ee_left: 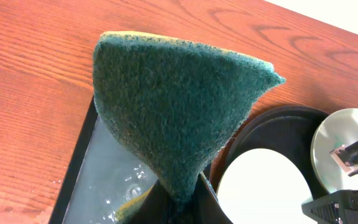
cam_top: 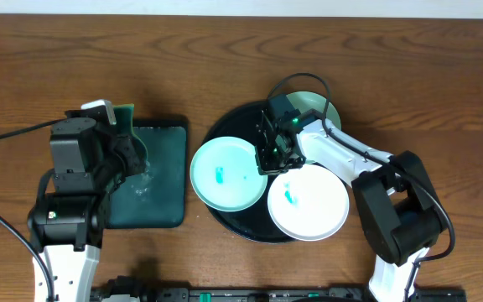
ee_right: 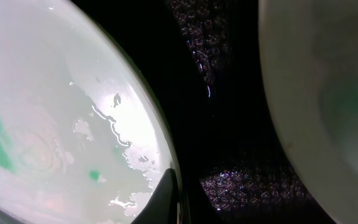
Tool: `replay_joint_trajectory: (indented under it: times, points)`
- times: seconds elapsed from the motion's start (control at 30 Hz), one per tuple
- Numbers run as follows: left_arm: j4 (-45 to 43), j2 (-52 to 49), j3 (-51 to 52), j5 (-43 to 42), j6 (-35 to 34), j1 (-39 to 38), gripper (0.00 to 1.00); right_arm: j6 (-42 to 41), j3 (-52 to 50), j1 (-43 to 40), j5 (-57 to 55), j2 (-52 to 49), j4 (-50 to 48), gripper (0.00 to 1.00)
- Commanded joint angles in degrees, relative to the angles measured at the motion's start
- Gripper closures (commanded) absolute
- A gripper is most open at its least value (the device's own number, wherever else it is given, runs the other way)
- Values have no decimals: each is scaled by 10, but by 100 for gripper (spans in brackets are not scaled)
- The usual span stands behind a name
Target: Clean dirty plates on tray and stack at the side
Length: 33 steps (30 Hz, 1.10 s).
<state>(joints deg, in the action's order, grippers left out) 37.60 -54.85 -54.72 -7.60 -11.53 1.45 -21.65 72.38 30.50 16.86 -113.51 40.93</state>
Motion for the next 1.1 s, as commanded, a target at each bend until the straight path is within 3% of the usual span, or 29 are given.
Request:
replay_joint_trajectory:
  times: [0.0, 1.07]
  points:
    - [-7, 2, -4, -4, 19, 1, 93, 11, -6, 2, -18, -8, 4, 99]
    - [-13, -9, -4, -8, 34, 1, 93, 11, -6, 2, -18, -8, -4, 99]
